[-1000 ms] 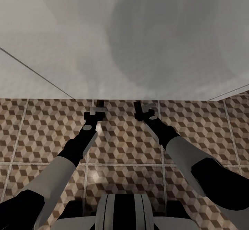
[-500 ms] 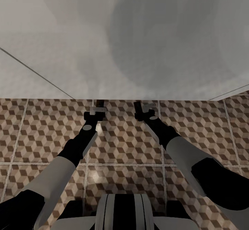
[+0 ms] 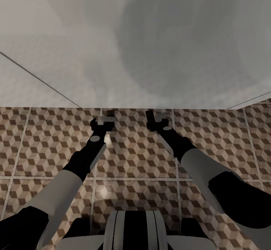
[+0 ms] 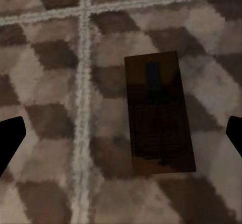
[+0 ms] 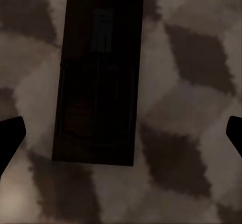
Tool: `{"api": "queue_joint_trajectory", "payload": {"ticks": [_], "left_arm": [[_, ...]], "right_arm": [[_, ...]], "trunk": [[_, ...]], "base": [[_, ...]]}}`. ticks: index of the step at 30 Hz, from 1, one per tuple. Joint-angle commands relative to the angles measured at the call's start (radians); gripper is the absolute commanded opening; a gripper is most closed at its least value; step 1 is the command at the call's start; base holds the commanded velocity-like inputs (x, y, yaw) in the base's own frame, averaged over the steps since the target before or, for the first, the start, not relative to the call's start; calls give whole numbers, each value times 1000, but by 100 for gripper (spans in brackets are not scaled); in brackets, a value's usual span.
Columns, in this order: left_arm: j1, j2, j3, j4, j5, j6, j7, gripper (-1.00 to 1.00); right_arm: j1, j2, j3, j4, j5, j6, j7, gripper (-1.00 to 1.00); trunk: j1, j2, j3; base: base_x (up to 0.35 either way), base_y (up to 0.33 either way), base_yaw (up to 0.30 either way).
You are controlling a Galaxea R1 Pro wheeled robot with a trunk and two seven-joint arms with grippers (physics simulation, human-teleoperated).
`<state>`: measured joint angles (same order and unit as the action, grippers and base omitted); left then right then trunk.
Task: Take the four mousetraps from the cabinet in the bathroom and place them on the bathroom floor. Make sure all four end up on the same floor surface, and ensure that at least two of them are either under or directly next to the same bathroom sink.
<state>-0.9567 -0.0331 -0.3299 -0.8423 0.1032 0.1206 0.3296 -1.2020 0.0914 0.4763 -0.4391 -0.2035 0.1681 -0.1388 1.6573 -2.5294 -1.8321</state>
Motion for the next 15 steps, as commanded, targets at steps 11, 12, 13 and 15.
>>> {"api": "queue_joint_trajectory", "payload": {"ticks": [11,12,13,15], "left_arm": [[-1,1,-5,-1,10,4,9,100],[-1,1,-5,-1,10,4,9,100],[-1,1,-5,-1,10,4,9,100],[0,1,-5,-1,10,4,9,100]], "right_arm": [[-1,-1,8,0,-10,-2,-8,100],[-1,-2,8,0,-10,-2,-8,100],[-1,-2,8,0,-10,-3,-8,100],[-1,-2,8,0,-10,-3,-8,100]], "trunk": [[0,0,0],[0,0,0],[0,0,0],[0,0,0]], "base": [[-2,0,0],[-49,0,0],[-85,0,0],[-162,0,0]]}}
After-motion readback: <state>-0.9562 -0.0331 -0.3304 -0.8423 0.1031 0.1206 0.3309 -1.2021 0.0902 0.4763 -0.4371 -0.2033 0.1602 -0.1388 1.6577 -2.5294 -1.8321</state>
